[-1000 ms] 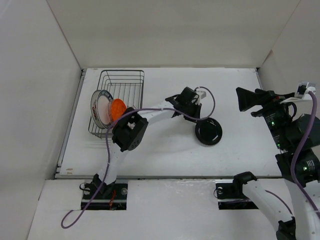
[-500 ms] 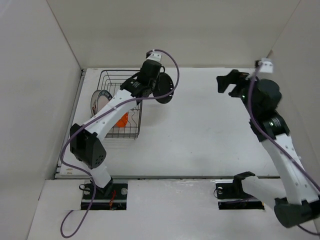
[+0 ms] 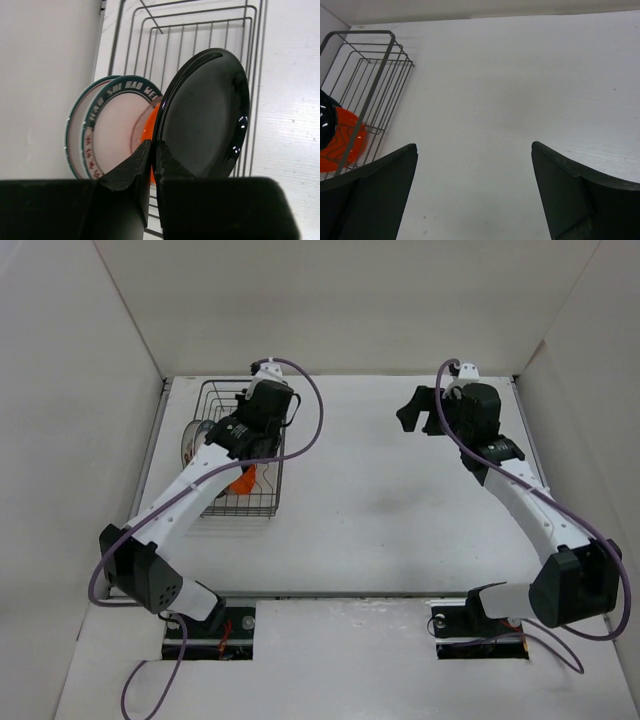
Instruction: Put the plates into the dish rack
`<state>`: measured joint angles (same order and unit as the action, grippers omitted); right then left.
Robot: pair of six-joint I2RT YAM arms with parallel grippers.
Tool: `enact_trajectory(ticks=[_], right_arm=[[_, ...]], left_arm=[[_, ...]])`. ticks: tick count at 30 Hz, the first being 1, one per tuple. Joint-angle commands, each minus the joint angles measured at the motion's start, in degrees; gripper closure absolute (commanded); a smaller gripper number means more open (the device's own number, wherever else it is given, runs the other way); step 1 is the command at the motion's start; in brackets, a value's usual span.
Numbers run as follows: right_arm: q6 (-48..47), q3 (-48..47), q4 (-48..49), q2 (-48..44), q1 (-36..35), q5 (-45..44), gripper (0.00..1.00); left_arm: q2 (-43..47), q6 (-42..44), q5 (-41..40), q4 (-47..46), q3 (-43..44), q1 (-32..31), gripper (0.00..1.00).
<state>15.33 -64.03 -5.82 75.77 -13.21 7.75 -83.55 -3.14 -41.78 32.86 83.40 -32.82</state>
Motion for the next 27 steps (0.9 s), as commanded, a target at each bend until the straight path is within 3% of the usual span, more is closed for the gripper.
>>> enact_trajectory(ticks=[1, 17, 27], right_arm=[[0.8, -2.8, 5.3, 1.1, -1.7, 2.2, 0.00], [1.4, -2.2, 5.3, 1.1, -2.3, 2.7, 0.00], [1.4, -1.7, 5.3, 0.6, -2.3, 2.7, 0.00]], left_arm=[[4.3, 0.7, -2.3, 0.4, -1.2, 1.5, 1.00], [5.9, 0.9, -3.5, -2.8, -12.6, 2.6, 1.00], [3.7, -0.2, -0.5, -3.3, -13.2, 2.6, 1.00]])
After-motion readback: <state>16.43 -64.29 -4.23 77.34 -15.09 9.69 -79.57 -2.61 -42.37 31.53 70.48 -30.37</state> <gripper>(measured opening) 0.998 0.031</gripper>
